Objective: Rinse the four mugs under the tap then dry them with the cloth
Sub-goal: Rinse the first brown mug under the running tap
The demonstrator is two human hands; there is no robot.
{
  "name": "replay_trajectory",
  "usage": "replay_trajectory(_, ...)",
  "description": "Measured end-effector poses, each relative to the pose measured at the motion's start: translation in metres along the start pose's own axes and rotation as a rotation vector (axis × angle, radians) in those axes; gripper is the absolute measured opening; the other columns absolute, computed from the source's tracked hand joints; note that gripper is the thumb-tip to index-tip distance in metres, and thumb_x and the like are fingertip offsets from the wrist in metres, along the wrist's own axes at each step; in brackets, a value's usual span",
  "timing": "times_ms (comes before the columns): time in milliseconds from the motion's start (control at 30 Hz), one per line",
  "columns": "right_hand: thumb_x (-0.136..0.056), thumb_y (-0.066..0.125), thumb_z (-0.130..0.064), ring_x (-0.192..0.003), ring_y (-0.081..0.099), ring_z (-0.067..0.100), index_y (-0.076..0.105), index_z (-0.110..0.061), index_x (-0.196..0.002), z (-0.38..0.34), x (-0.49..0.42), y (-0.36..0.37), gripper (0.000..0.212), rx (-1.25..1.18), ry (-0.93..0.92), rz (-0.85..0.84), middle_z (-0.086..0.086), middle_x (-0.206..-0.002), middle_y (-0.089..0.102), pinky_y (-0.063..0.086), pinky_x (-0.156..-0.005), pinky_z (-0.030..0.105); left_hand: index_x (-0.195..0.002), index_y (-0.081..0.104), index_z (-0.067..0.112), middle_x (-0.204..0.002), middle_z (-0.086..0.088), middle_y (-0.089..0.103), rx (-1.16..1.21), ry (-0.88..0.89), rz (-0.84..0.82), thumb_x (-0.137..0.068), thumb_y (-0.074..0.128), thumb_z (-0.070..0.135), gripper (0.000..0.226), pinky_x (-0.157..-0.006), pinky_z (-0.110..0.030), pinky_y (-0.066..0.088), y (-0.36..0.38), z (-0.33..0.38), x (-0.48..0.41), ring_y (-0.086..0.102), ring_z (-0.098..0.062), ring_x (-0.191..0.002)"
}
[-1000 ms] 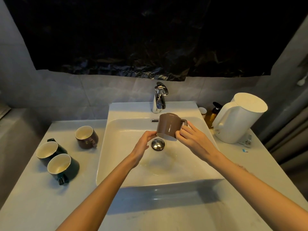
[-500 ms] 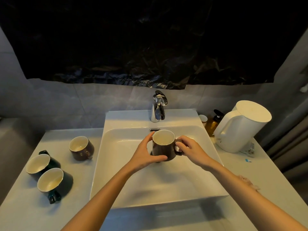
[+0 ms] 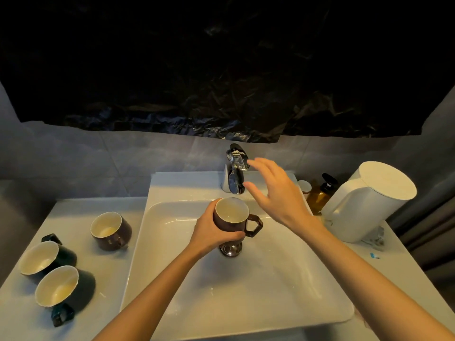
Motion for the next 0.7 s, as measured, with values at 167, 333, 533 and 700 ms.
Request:
replay_trajectory(167, -0.096, 0.046, -0.05, -0.135, 0.037, 0.018, 0.04, -0.024, -0.145, -0.006, -0.052, 0.031, 0.056, 0.119, -0.056, 0.007, -0.002, -0.152, 0.038, 0.05, -0.093, 0.036, -0.125, 0.041, 0.037, -0.119, 0.015, 0.054, -0.061, 0.014, 0.021, -0.052, 0.091, 0.035, 0.088, -0.08, -0.014, 0.046, 0.0, -0.001, -0.007, 0.052, -0.013, -0.111)
replay_trajectory(333, -0.094, 0.053, -0.039, -0.111, 0.062, 0.03, 0.059, -0.008, -0.128, 0.001, -0.07, 0.053, 0.046, 0.169, -0.194, 0.076, 0.012, -0.13, 0.06, 0.058, -0.072, 0.038, -0.123, 0.037, 0.042, -0.116, 0.018, 0.05, -0.114, 0.033, 0.037, -0.054, 0.09, 0.036, 0.087, -0.079, -0.013, 0.046, -0.003, 0.0, -0.014, 0.051, -0.01, -0.109)
replay_trajectory(533, -0.091, 0.056, -0.024, -0.079, 0.068, 0.027, 0.069, -0.005, -0.108, 0.0, -0.077, 0.053, 0.029, 0.199, -0.271, 0.2, 0.011, -0.1, 0.071, 0.059, -0.053, 0.034, -0.124, 0.038, 0.041, -0.117, 0.019, 0.051, -0.132, 0.07, 0.058, -0.054, 0.091, 0.035, 0.088, -0.079, -0.01, 0.046, -0.007, -0.001, -0.016, 0.052, -0.01, -0.109)
replay_trajectory(700, -0.094, 0.053, -0.022, -0.078, 0.066, 0.028, 0.07, -0.008, -0.104, -0.002, -0.091, 0.048, 0.025, 0.191, -0.23, 0.145, 0.009, -0.094, 0.071, 0.058, -0.061, 0.034, -0.125, 0.038, 0.041, -0.118, 0.018, 0.05, -0.152, 0.081, 0.062, -0.054, 0.091, 0.034, 0.088, -0.08, -0.012, 0.046, -0.009, -0.002, -0.016, 0.051, -0.01, -0.11)
Point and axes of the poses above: each hand's wrist, its own x-axis away from the middle knuckle, its own y-axis out of the palm, z = x × y, the point moved 2 cm from there along -x, towards the middle knuckle
